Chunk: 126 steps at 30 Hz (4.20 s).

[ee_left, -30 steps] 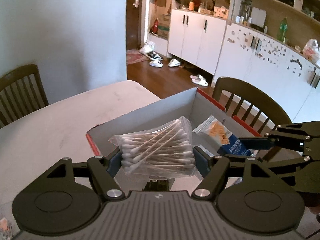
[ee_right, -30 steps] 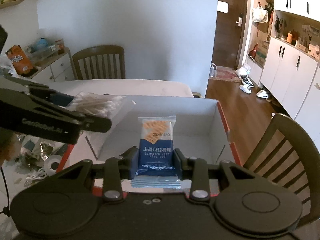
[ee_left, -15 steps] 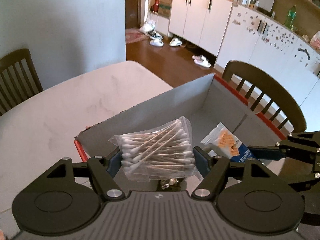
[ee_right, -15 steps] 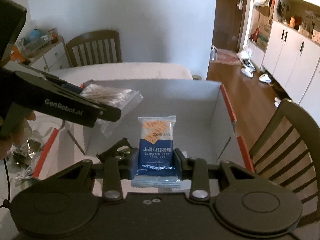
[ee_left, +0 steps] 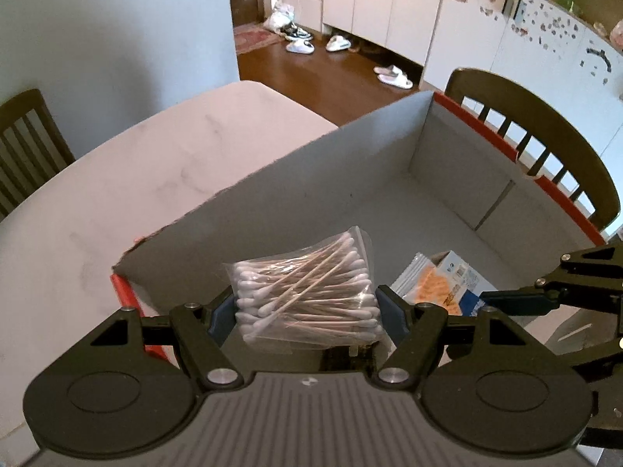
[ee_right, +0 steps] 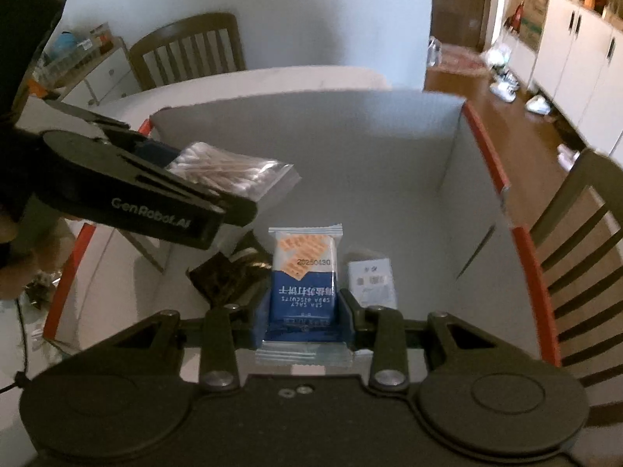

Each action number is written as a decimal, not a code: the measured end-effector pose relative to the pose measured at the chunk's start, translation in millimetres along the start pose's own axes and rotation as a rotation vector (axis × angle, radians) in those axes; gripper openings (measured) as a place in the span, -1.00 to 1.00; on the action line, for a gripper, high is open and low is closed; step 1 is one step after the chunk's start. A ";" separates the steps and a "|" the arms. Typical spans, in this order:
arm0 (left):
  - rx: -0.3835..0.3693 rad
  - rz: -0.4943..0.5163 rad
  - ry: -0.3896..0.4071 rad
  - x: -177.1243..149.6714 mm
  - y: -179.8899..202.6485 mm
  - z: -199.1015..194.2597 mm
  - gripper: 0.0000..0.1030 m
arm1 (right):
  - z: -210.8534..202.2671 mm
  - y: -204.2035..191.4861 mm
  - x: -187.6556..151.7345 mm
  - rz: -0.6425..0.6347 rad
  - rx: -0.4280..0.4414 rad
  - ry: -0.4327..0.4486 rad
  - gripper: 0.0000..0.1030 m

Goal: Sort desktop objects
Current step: 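Open left tool to drop the swab bag while right tool releases the wipe pack, then withdraw both tools from the shoebox back toward the turntable items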

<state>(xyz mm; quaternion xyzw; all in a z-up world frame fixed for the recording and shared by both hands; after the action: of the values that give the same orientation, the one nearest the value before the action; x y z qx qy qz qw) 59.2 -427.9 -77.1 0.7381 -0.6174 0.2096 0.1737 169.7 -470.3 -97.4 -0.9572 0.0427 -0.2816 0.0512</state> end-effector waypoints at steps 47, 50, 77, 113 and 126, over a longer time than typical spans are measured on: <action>-0.020 0.004 -0.176 -1.4 6.4 21.1 0.55 | 17.3 -3.0 0.4 -0.068 -0.006 -0.082 0.15; -0.020 -0.007 -0.153 -4.4 3.3 10.8 0.55 | 13.1 -1.3 0.9 -0.062 -0.005 -0.071 0.15; -0.012 -0.072 -0.015 -6.8 8.7 -41.9 0.70 | -48.9 -5.5 -3.5 -0.023 0.006 0.085 0.58; -0.074 -0.134 0.228 -100.3 -1.6 -167.6 1.00 | -89.0 -66.9 -32.8 -0.037 -0.006 0.206 0.82; -0.049 -0.157 0.278 -139.5 -32.0 -198.8 1.00 | -95.2 -111.5 -39.0 -0.039 -0.027 0.251 0.82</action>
<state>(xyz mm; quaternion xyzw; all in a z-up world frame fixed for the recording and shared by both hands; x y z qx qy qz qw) 50.9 -202.8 19.2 0.7435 -0.5326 0.2804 0.2913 91.2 -362.4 -25.0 -0.9156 0.0341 -0.3996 0.0271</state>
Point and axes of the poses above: each gripper's, at about its wrist camera, not at the fingertips, and z roughly the way its jaws point, y to its right, x to its top, the point moved 2 cm from there along z, roughly the way its jaws point, and after that the axes turned 2 degrees about -z, right-handed, at the moved point
